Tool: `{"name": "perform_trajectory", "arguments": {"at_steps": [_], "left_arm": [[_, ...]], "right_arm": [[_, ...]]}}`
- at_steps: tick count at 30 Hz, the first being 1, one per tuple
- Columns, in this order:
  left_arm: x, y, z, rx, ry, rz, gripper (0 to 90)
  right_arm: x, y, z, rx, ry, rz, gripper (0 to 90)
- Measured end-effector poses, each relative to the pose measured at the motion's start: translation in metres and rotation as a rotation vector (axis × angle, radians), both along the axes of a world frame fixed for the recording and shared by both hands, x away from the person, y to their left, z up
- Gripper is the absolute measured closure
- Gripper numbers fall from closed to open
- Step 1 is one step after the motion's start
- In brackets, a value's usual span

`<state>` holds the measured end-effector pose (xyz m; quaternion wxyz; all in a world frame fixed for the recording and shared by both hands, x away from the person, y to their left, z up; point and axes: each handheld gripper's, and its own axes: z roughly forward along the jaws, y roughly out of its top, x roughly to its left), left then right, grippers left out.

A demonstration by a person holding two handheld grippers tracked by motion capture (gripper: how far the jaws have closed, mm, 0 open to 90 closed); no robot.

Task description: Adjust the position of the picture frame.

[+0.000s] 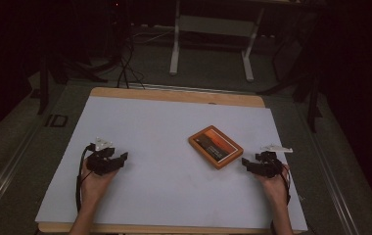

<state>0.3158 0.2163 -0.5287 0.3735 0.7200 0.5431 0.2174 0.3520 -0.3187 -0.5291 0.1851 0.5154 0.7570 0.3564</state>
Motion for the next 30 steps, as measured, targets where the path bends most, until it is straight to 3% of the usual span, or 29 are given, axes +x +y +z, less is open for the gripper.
{"name": "perform_trajectory", "arguments": {"at_steps": [4, 10, 16, 22, 26, 30], "left_arm": [[-0.004, -0.003, 0.005, 0.003, -0.028, -0.033, 42.5], [-0.007, -0.004, 0.008, -0.004, -0.04, -0.057, 42.4], [-0.006, -0.007, 0.006, 0.009, -0.029, -0.063, 42.1], [-0.006, -0.012, 0.005, 0.029, -0.025, -0.074, 41.9], [-0.006, -0.015, 0.005, 0.038, -0.028, -0.081, 41.8], [-0.004, -0.018, 0.005, 0.019, -0.028, -0.092, 41.9]], "right_arm": [[-0.003, 0.005, 0.003, -0.009, -0.001, 0.037, 33.2], [-0.013, 0.014, 0.011, 0.007, -0.003, 0.096, 32.5], [-0.022, 0.027, 0.018, 0.047, -0.005, 0.154, 23.0], [-0.03, 0.045, 0.023, 0.057, -0.025, 0.172, 11.1], [-0.032, 0.056, 0.023, 0.063, -0.031, 0.148, 9.5], [-0.034, 0.062, 0.019, 0.067, -0.011, 0.147, 9.5]]}}
